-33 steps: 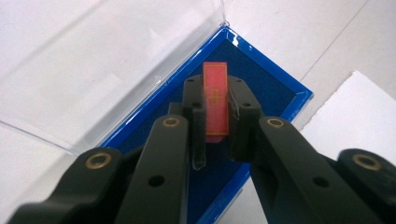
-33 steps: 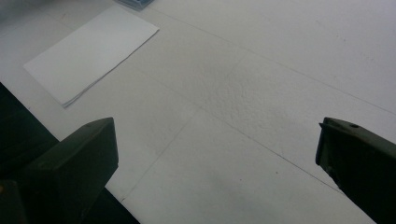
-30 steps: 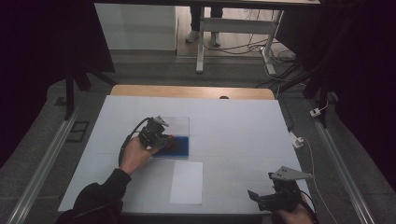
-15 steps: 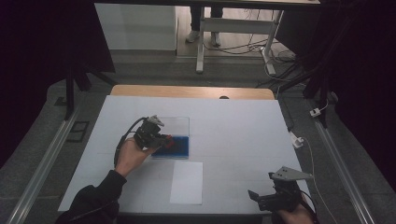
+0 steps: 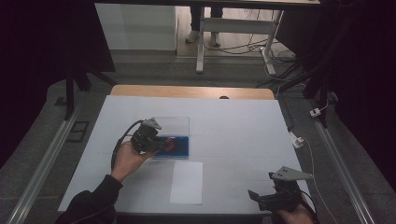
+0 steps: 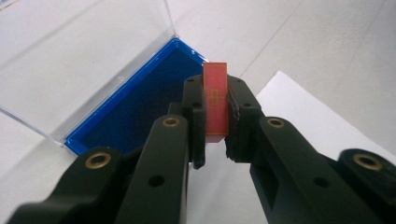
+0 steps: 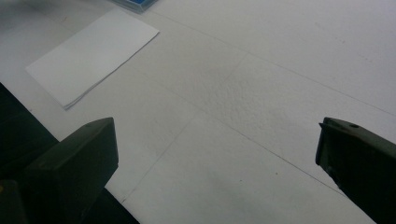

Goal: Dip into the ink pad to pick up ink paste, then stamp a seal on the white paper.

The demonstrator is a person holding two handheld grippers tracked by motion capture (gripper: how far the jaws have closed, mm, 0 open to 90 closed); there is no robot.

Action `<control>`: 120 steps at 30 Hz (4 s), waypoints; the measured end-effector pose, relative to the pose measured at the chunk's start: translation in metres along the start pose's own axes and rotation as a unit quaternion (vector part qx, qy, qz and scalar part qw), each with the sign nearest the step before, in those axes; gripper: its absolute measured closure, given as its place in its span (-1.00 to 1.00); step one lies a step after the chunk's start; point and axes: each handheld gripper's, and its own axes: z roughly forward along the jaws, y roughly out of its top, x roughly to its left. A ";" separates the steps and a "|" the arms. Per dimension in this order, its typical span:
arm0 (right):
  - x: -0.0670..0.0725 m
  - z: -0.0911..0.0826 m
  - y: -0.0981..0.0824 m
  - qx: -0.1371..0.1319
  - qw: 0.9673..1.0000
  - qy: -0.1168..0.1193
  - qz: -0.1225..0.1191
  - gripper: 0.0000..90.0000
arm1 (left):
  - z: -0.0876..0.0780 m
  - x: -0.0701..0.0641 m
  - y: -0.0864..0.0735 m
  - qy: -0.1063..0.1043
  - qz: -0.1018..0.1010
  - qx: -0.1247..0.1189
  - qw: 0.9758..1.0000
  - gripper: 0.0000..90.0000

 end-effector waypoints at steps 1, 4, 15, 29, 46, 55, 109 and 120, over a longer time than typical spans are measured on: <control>0.000 0.000 0.000 0.000 1.000 0.000 0.000 -1.00 | -0.001 -0.001 -0.001 -0.001 0.000 -0.002 1.000 0.78; 0.000 0.000 0.000 0.001 1.000 0.000 0.000 -1.00 | -0.005 -0.004 -0.002 -0.005 0.001 -0.005 1.000 0.78; 0.000 0.000 0.000 0.001 1.000 0.000 0.000 -1.00 | -0.016 -0.018 -0.006 -0.017 0.012 -0.015 1.000 0.78; 0.000 0.000 0.000 0.002 1.000 0.000 -0.002 -1.00 | -0.016 -0.040 -0.005 -0.034 0.038 -0.012 0.999 0.78; 0.000 0.001 0.000 0.006 1.000 -0.001 -0.003 -1.00 | -0.001 -0.060 0.000 -0.060 0.058 0.006 0.996 0.78; 0.000 0.001 0.000 0.006 1.000 0.000 -0.003 -1.00 | 0.014 -0.067 0.001 -0.068 0.067 0.024 0.995 0.78; 0.000 0.001 0.000 0.006 1.000 0.002 -0.001 -1.00 | 0.062 -0.091 -0.018 -0.033 0.106 0.082 0.990 0.79; 0.000 0.001 0.001 0.007 1.000 0.002 -0.001 -1.00 | 0.063 -0.091 -0.020 -0.034 0.091 0.078 0.992 0.79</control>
